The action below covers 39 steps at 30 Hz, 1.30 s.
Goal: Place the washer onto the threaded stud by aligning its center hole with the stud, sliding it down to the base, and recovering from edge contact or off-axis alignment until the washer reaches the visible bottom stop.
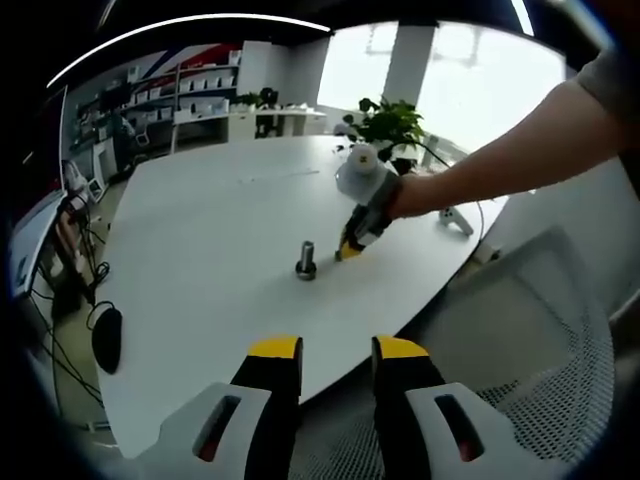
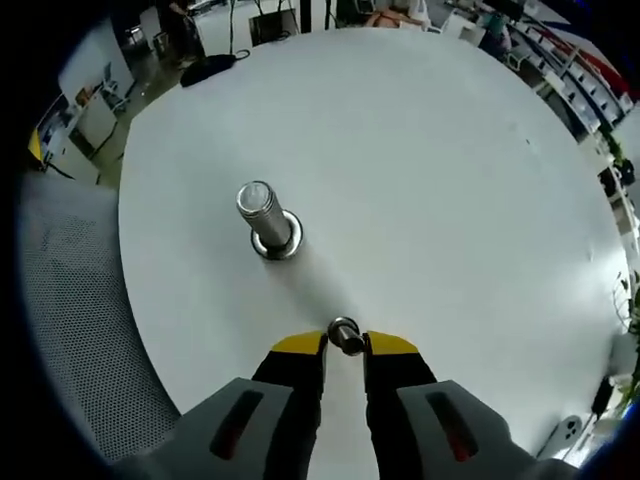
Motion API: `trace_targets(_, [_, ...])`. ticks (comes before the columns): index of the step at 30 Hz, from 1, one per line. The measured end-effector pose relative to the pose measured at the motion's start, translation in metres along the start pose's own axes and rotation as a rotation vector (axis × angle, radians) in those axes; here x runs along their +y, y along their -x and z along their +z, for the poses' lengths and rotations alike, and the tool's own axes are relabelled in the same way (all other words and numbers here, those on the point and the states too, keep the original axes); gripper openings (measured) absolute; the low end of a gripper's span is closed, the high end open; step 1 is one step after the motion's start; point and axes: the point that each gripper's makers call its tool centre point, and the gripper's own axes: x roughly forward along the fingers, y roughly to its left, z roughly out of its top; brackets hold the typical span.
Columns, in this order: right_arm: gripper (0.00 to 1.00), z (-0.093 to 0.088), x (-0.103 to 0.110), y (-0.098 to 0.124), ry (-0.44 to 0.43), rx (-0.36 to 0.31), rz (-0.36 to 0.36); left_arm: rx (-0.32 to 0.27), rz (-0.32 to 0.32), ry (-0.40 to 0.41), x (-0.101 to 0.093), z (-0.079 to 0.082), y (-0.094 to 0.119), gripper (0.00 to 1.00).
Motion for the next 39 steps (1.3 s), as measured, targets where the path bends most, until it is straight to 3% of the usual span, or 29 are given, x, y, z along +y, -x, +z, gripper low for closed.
trace_targets(5, [0.2, -0.003, -0.001, 0.007, -0.016, -0.024, -0.006, 0.001, 0.003, 0.003, 0.001, 0.0, 0.0, 0.26])
trace_targets(10, [0.21, -0.005, -0.002, 0.021, -0.099, -0.082, -0.007, 0.005, -0.003, 0.0, 0.0, -0.001, 0.0, 0.25])
trace_targets(14, [0.21, -0.011, 0.004, 0.033, -0.095, -0.098, -0.009, 0.001, -0.004, -0.001, 0.0, 0.0, 0.0, 0.25])
trace_targets(16, [0.21, -0.009, 0.007, 0.04, -0.103, -0.138, -0.004, 0.0, -0.004, -0.001, 0.0, 0.0, 0.0, 0.25])
trace_targets(17, [0.22, -0.006, 0.009, 0.046, -0.119, -0.183, -0.002, -0.003, -0.003, 0.0, 0.0, 0.0, 0.0, 0.25])
trace_targets(21, [0.23, -0.01, 0.017, 0.067, -0.143, -0.238, -0.003, -0.006, -0.004, -0.001, 0.0, 0.001, 0.0, 0.25])
trace_targets(26, [0.24, -0.02, 0.03, 0.094, -0.086, -0.285, -0.045, -0.005, -0.012, -0.004, -0.002, 0.001, 0.0, 0.25])
trace_targets(35, [0.24, -0.03, 0.033, 0.153, -0.24, -0.452, -0.116, 0.0, -0.024, -0.01, -0.004, -0.001, 0.0, 0.26])
trace_targets(39, [0.24, -0.044, 0.036, 0.175, -0.269, -0.48, -0.143, -0.004, -0.033, -0.012, -0.006, 0.0, 0.001, 0.26])
